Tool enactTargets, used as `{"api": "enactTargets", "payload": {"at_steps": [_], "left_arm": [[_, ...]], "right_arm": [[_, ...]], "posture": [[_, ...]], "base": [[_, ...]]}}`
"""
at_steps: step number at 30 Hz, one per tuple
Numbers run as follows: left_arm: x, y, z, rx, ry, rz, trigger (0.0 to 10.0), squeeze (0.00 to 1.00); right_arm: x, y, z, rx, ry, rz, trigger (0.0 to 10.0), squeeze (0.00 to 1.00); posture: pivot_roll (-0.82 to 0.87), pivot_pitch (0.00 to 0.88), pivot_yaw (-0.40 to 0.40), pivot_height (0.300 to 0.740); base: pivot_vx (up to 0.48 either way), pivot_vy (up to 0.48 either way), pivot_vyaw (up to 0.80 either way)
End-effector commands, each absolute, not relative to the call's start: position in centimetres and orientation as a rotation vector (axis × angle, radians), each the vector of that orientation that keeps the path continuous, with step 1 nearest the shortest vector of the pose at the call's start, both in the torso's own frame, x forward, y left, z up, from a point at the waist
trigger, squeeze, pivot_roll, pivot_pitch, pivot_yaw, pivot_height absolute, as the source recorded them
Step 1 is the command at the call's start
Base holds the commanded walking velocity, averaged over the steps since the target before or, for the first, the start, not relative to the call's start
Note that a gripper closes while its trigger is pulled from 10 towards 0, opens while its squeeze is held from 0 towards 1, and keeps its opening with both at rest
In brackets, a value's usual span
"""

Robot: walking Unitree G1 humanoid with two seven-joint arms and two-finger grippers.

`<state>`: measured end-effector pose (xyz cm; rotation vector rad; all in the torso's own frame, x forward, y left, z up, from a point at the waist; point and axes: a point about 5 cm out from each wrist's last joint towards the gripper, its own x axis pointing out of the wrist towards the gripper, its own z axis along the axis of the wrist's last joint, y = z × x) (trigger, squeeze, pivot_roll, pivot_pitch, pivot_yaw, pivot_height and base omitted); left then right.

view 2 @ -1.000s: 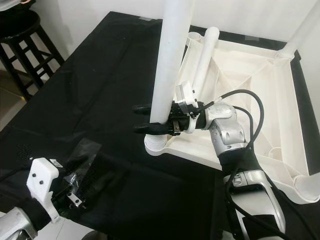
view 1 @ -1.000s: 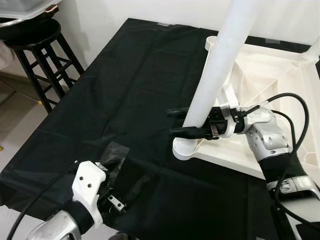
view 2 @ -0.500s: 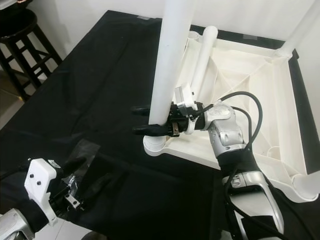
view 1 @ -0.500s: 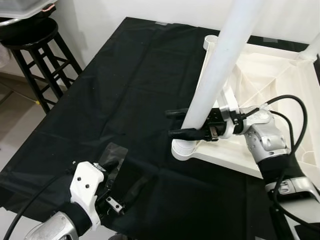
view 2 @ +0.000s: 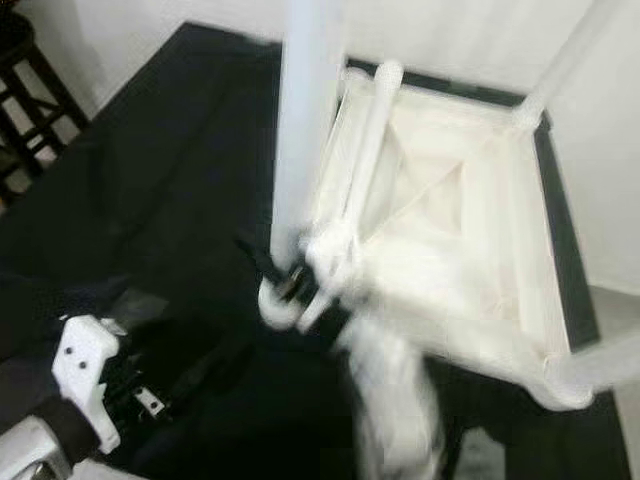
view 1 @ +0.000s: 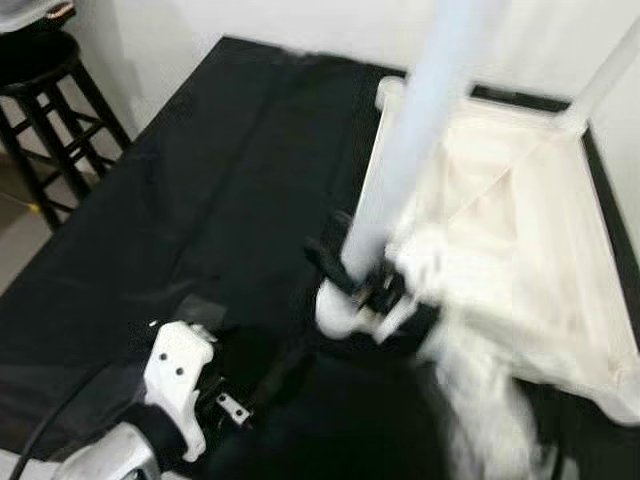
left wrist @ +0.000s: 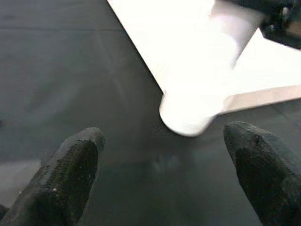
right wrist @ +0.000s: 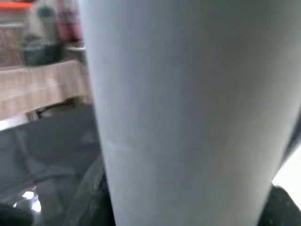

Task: Building children table

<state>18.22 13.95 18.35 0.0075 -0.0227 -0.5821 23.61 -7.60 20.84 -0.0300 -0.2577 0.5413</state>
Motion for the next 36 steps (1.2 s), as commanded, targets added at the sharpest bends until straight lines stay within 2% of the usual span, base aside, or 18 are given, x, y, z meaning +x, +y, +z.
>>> {"api": "enactTargets", "payload": {"at_steps": [1, 8, 15, 23, 24, 28, 31, 36], "left_arm": [[18.3, 13.8, 17.8, -0.006, -0.002, -0.586, 10.0, 0.00], [18.9, 13.4, 17.6, 0.007, -0.019, -0.595, 10.0, 0.00], [19.7, 13.8, 17.8, 0.017, -0.046, -0.560, 10.0, 0.00], [20.6, 13.7, 17.5, 0.035, -0.056, -0.566, 10.0, 0.00], [20.8, 13.7, 17.4, 0.035, -0.058, -0.566, 10.0, 0.00], [21.2, 13.6, 17.3, 0.035, -0.067, -0.565, 10.0, 0.00], [21.3, 13.6, 17.3, 0.035, -0.069, -0.564, 10.0, 0.00], [21.7, 13.5, 17.4, 0.035, -0.087, -0.559, 10.0, 0.00]], "right_arm": [[23.5, -6.5, 15.4, 0.027, 0.024, 0.446, 10.0, 0.00], [25.8, -7.8, 15.9, 0.002, 0.000, 0.364, 10.0, 0.00], [25.4, -7.4, 16.8, -0.037, 0.015, 0.311, 10.0, 0.00], [26.2, -7.8, 18.0, -0.047, -0.037, 0.359, 10.0, 0.00], [26.4, -8.0, 18.7, -0.008, -0.062, 0.398, 10.0, 1.00], [26.9, -8.4, 21.9, 0.110, -0.184, 0.596, 10.0, 1.00], [27.0, -8.6, 22.6, 0.132, -0.207, 0.642, 10.0, 1.00], [28.4, -11.1, 24.9, -0.042, -0.251, 0.867, 10.0, 1.00]], "posture": [[0.01, 0.300, 0.002, 0.740], [0.02, 0.257, -0.015, 0.740], [0.02, 0.240, -0.014, 0.740], [0.00, 0.221, -0.003, 0.740], [-0.01, 0.218, 0.001, 0.740], [-0.02, 0.214, 0.000, 0.740], [-0.02, 0.214, 0.000, 0.740], [-0.04, 0.215, -0.017, 0.740]], "base": [[0.000, 0.000, 0.00], [0.000, 0.000, 0.00], [0.000, 0.000, 0.00], [0.000, 0.000, 0.00], [0.000, 0.000, 0.00], [0.000, 0.000, 0.00], [0.000, 0.000, 0.00], [0.000, 0.000, 0.00]]}}
